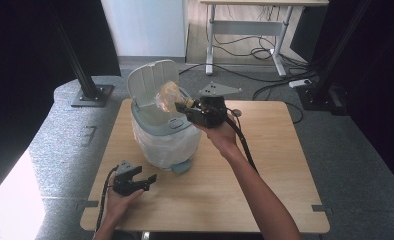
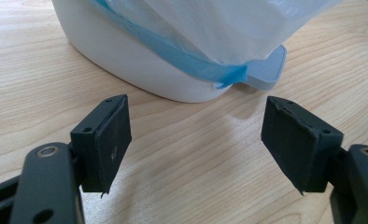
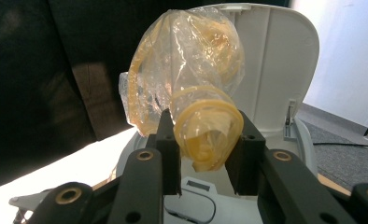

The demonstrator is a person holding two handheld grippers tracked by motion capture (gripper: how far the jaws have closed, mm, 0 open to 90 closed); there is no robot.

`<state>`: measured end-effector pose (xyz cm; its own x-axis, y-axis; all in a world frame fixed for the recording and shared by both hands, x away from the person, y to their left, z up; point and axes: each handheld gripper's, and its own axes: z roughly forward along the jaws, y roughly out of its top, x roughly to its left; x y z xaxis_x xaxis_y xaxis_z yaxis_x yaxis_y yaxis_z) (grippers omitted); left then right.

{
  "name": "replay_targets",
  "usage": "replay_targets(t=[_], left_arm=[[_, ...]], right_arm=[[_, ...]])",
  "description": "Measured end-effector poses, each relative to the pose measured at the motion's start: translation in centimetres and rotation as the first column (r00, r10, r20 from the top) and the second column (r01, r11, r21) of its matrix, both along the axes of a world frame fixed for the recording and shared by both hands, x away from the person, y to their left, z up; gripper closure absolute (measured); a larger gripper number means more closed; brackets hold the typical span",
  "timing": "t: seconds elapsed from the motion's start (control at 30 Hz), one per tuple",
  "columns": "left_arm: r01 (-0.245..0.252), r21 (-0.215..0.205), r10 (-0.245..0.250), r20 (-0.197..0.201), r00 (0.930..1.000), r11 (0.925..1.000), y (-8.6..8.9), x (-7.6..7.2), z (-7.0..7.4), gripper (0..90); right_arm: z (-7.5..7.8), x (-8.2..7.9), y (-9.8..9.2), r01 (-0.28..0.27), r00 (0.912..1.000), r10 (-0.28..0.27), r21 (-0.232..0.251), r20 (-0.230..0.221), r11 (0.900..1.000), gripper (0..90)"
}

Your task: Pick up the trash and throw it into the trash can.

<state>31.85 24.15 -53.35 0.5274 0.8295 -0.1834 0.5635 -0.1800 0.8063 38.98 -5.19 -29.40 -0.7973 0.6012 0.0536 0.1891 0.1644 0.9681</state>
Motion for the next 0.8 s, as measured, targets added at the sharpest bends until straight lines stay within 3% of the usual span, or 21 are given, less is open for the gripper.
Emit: replay_targets(t=[0.23,0.8], left_arm=[[0.004,-0.001,-0.004,0.001,1.0,1.0,-0.1,0.0,0.0,24.0],[0.001,-0.002,-0.001,-0.001,1.0,1.0,0.1,0.1,-0.1,24.0]], right_arm=[[0.0,0.7,0.6,-0.021,0.9998,0.021,0.019,-0.005,1.0,69.1],[-0.3,2.3,2.1,-0.021,0.9995,0.021,0.016,-0.025,1.0,68.7]])
